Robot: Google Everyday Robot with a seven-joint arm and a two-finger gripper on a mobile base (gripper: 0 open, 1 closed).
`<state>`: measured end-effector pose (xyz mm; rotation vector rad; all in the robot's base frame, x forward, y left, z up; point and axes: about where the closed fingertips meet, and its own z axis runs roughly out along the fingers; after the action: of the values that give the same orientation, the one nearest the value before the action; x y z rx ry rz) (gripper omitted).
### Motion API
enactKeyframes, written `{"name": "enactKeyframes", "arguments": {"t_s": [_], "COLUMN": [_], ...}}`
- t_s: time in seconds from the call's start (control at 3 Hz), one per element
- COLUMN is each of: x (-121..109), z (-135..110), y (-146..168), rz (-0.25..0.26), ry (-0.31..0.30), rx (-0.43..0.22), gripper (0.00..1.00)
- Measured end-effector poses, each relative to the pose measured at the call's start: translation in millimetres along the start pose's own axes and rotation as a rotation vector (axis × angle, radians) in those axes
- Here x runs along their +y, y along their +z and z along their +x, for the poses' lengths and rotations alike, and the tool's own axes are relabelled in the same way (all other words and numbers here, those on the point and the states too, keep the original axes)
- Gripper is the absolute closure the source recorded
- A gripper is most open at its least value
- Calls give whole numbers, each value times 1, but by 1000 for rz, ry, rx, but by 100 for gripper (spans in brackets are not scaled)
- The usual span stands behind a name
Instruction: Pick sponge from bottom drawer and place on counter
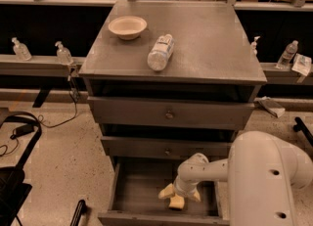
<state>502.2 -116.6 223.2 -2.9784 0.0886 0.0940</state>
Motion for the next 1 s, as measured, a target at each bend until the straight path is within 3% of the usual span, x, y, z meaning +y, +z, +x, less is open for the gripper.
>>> {"name": "enactKeyframes", "arguments": {"t_s": [0.33, 0.67, 1.0], "x": [6, 6, -2], "z": [2, 22, 40], "y": [61, 93, 105], "rz": [56, 122, 138], "ry": [21, 51, 40], "rx": [-74, -37, 36], "gripper": [0, 0, 0]}}
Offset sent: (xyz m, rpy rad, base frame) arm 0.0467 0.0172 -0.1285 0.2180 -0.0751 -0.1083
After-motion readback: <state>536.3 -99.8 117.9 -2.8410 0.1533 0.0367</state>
